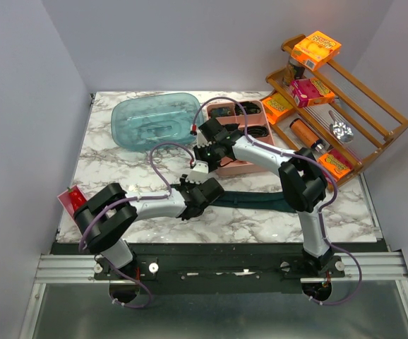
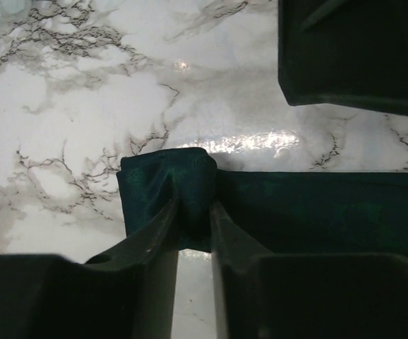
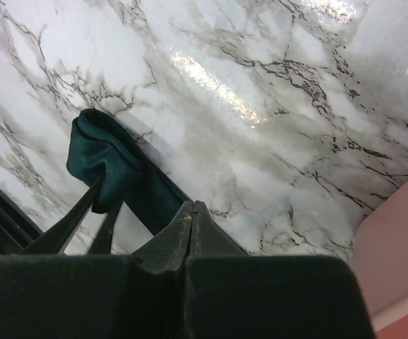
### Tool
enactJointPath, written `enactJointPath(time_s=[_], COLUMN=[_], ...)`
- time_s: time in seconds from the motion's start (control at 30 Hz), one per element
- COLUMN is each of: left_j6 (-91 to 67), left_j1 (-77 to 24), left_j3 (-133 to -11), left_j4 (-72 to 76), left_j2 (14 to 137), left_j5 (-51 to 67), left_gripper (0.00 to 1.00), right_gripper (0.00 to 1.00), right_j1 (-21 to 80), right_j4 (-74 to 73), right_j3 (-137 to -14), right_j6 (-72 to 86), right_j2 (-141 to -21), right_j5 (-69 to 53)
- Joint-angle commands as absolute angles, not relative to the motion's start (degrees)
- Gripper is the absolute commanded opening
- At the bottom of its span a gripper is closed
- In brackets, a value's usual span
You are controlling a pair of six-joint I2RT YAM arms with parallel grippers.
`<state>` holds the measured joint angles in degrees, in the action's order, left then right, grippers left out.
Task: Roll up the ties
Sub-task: Roll the tie at the center of the board.
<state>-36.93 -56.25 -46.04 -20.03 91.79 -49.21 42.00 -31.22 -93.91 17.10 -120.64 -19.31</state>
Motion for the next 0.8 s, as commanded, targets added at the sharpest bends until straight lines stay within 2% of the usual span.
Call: enactJointPath(time_s=[0.0,0.13,0.57,0.77], left_j6=[-37.3,-36.9,-36.3,-37.2], left_j1=[-56.7,-56.7,-56.0,-52.3], left_j3=[-44.8,-44.2,-41.6,-38.9], left_j4=[-15.9,-15.0,-11.2,-10.2], left_j2=[91.6,91.1,88.2,80.7], left_j5=[-45.9,-44.6,-39.1,-36.0], left_gripper=[0.48,0.53,0.57,0.68], right_gripper=[0.04,0.04,0.04,0.04], right_j1=[42.0,42.0,42.0,42.0], right_j4=[-30.6,-30.7,-30.6,-30.2], right_j3=[-93.5,-93.6,-93.8,-93.0], right_j6=[17.3,17.1,15.3,14.6], right_j2=[-120.5,-120.5,-120.0,-118.1], right_j5=[-18.0,-18.2,-20.2,-21.7])
